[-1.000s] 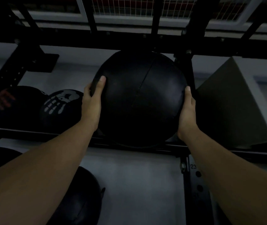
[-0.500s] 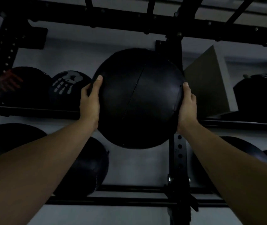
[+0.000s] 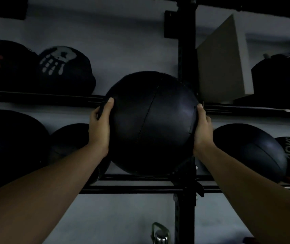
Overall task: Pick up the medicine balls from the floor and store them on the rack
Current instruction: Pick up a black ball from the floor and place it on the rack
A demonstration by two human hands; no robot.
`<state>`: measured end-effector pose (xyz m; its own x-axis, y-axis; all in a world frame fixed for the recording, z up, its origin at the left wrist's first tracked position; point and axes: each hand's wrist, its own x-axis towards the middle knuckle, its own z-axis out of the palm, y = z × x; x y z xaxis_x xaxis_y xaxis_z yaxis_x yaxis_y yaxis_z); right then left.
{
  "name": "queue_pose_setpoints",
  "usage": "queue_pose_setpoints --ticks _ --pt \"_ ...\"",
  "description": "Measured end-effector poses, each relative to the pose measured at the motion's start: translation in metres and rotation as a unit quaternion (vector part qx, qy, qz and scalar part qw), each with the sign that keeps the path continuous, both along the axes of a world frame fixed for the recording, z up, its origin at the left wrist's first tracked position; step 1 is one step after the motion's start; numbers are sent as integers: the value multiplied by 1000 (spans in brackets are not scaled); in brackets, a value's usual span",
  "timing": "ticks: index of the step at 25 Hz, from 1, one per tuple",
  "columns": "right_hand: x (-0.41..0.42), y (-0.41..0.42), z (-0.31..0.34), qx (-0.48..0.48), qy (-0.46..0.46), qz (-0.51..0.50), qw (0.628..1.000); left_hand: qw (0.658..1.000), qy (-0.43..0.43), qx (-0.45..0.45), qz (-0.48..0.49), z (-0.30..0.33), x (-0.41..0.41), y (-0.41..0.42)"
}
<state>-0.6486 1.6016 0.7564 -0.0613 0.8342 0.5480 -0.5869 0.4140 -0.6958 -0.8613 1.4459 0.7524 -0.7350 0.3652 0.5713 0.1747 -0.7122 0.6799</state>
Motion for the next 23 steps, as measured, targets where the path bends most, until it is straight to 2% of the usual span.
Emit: queue_pose_setpoints --ticks 7,13,16,19,20,21,23 --pt "-12 33 -33 18 -25 2 1000 999 6 -7 38 -38 -7 30" --pt "-32 63 -54 -29 -59 15 998 997 -45 -42 40 -59 -18 52" --pt "-55 90 -54 -47 -65 35 996 996 -37 -65 42 -52 -36 68" --pt "-72 116 -51 -8 -76 5 997 995 21 -94 14 -48 -55 83" --pt "-77 124 -54 17 -82 -20 996 992 65 -108 21 -49 -60 90" --pt "-82 130 -59 44 -89 -46 994 981 128 -135 48 -51 -65 99" --pt "-90 140 -67 132 -114 -102 979 940 256 -200 110 -52 -69 123"
